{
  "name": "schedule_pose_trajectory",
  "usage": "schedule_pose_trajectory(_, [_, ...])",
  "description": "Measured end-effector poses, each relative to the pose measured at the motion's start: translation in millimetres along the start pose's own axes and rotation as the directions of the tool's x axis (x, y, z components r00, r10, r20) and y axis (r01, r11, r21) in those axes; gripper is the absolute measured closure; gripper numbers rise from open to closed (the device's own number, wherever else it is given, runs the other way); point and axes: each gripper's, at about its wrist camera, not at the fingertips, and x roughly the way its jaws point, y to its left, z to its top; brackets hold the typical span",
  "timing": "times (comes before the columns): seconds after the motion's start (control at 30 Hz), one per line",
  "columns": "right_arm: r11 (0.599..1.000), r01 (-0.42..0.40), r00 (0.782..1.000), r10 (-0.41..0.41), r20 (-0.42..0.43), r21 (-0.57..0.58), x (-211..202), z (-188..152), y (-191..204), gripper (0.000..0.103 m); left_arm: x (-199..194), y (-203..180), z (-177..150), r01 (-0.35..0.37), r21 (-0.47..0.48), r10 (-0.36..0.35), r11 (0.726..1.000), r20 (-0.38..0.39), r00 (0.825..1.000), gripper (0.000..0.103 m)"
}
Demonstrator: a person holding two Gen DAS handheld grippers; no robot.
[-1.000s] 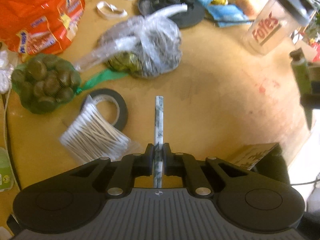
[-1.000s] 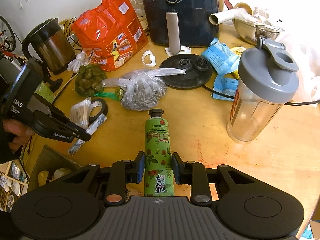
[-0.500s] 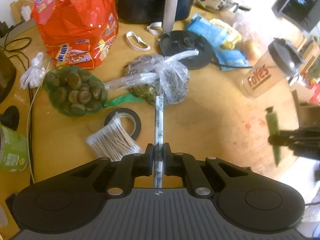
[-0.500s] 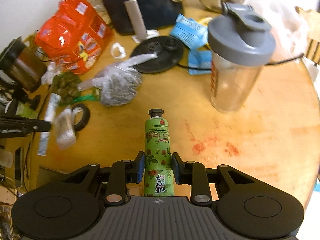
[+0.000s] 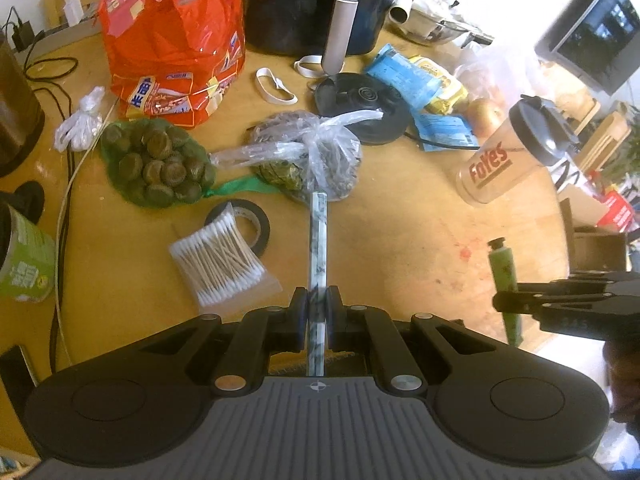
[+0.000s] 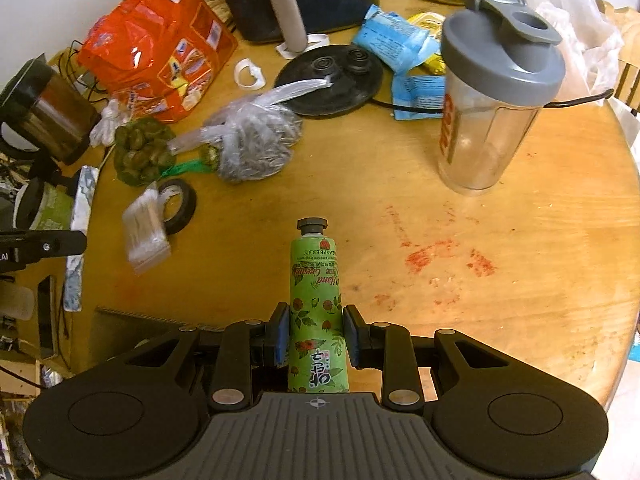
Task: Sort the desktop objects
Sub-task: 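Carry the foil strip over the box with the left tool while the right drops the tube in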
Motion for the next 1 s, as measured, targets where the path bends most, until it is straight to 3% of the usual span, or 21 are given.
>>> schedule_pose_trajectory(0.43, [0.999, -0.045, 0.999, 0.044, -0.025, -0.023, -7.0, -14.6, 11.3, 0.072, -7.1, 18.6, -32.7, 0.023, -0.071, -0.025, 0.997, -0.015, 1.0, 0.093])
schedule_pose_trajectory(1.0, [0.997, -0.061, 0.994, 0.057, -0.092, -0.046, 1.7, -35.0, 22.5, 0.072, -4.8, 15.2, -70.5, 0.053, -0.145, -0.062, 0.988, -0.057, 0.996, 0.093])
